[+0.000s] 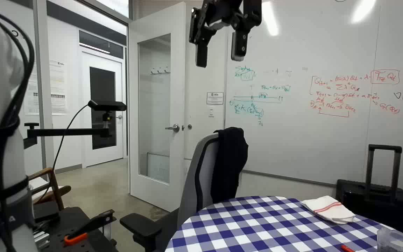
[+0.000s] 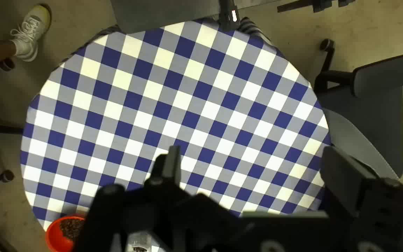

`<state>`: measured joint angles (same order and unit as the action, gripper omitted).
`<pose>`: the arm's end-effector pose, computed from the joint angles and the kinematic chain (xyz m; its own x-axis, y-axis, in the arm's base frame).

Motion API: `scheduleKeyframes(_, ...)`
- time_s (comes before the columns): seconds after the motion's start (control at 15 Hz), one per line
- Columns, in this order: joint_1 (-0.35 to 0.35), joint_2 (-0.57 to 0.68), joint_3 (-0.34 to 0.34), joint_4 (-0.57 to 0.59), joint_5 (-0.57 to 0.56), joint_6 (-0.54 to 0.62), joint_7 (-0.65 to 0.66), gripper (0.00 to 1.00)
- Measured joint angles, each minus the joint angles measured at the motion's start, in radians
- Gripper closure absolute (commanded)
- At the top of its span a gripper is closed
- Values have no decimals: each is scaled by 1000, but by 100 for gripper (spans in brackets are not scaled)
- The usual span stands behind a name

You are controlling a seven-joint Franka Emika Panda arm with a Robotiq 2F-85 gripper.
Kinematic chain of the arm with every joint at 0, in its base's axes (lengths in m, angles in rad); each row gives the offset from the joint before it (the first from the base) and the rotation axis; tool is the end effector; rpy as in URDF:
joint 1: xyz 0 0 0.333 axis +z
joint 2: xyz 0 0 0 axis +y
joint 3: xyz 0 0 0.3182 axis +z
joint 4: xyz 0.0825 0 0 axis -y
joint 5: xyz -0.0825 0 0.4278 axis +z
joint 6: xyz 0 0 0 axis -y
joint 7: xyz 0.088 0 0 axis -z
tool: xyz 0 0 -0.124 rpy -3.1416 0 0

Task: Pick the cloth on the back rest of the chair and put it on the table

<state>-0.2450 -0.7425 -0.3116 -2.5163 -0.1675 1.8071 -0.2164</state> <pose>0.3129 -0.2169 0.4821 0.9746 -0.2228 0.0230 -0.2217 -0.9742 -0.0415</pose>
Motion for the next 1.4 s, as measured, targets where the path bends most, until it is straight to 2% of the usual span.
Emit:
scheduleKeyframes(0.73,0,0,0,0,0,0,0,0)
scheduleKeyframes(1.0,7,4,4,0,30,36,30,0)
scheduleKeyframes(1.2,66,29,32,-1,67,128,27,0)
scheduleKeyframes(1.4,144,81,97,-1,76,235,26,0)
